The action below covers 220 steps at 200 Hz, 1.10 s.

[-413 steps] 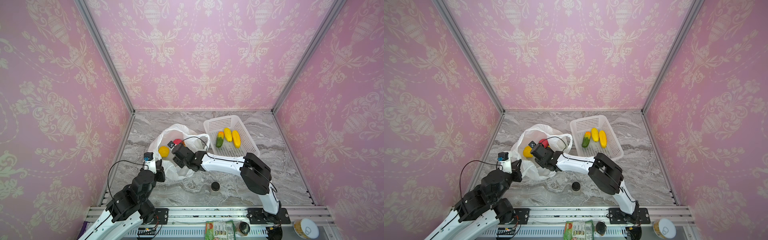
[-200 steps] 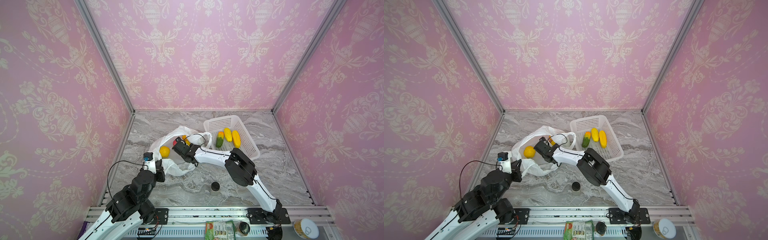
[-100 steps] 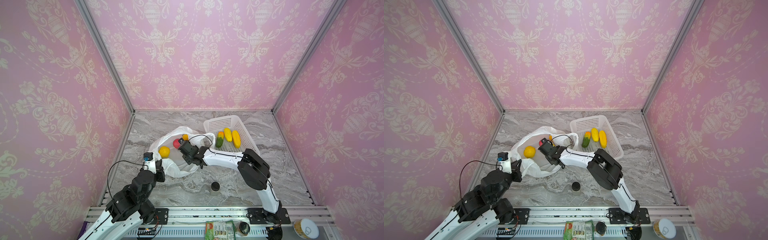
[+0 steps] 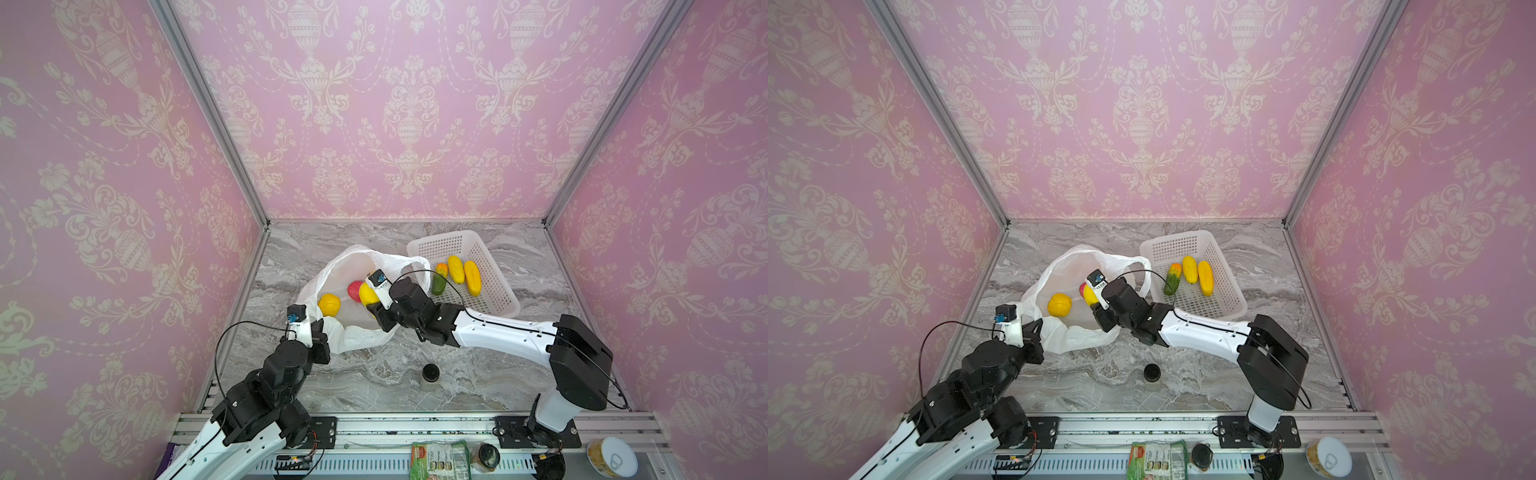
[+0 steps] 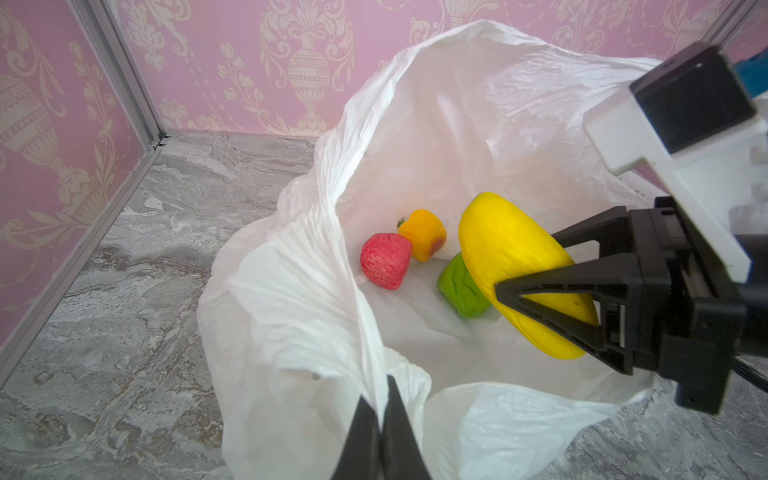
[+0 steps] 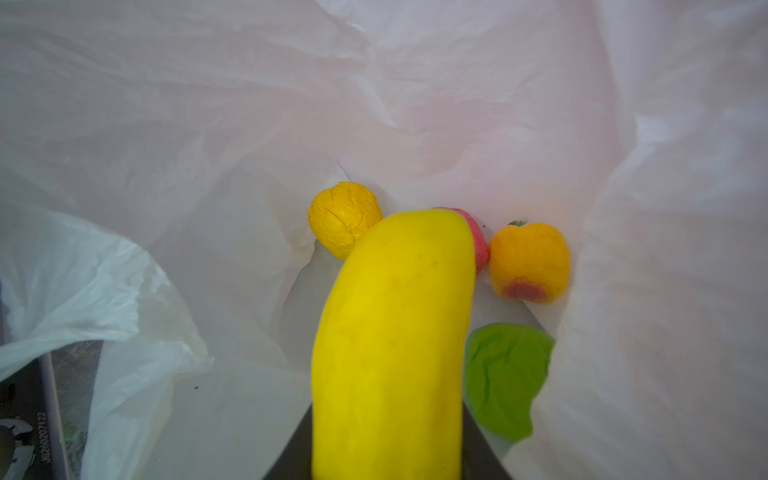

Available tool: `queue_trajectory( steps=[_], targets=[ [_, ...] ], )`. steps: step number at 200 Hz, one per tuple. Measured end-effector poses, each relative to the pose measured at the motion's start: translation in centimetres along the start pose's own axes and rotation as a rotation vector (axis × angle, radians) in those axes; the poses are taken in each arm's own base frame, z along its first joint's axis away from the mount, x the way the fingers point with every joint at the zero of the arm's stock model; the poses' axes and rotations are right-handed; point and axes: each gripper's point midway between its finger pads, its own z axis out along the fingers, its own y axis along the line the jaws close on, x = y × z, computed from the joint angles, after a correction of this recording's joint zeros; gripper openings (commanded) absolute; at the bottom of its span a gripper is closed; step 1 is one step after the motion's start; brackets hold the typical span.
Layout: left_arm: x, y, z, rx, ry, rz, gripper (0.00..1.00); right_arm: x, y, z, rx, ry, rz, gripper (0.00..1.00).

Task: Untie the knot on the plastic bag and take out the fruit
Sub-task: 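Grasp the yellow elongated fruit in the bag with the right gripper, then lift the yellow elongated fruit up out of the bag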

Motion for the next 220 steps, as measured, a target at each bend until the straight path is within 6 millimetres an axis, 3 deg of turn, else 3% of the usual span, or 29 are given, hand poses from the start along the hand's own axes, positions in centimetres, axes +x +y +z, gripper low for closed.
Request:
queue_trajectory(
  steps=[39, 97, 144, 185, 220],
  targets=[
    [0.5, -0.1, 0.5, -0.012, 0.028, 0.019, 0.0, 0.6, 1.0, -2.2, -0.08, -0.052, 0.003, 0.25],
    [0.7, -0.1, 0.7, -0.019, 0.042, 0.028, 0.0, -3.6, 1.6, -7.3, -0.134, -0.256, 0.01, 0.2],
    [0.8, 0.0, 0.8, -0.029, 0.043, 0.029, 0.0, -4.6, -0.1, -11.1, -0.116, -0.384, 0.043, 0.18],
    [0.8, 0.2, 1.0, -0.049, 0.046, 0.034, 0.0, -4.3, -1.4, -10.6, -0.096, -0.391, 0.092, 0.17],
    [0.7, 0.2, 0.9, -0.045, 0.04, 0.03, 0.0, -2.8, -0.8, -6.2, -0.124, -0.301, 0.109, 0.16]
  ],
)
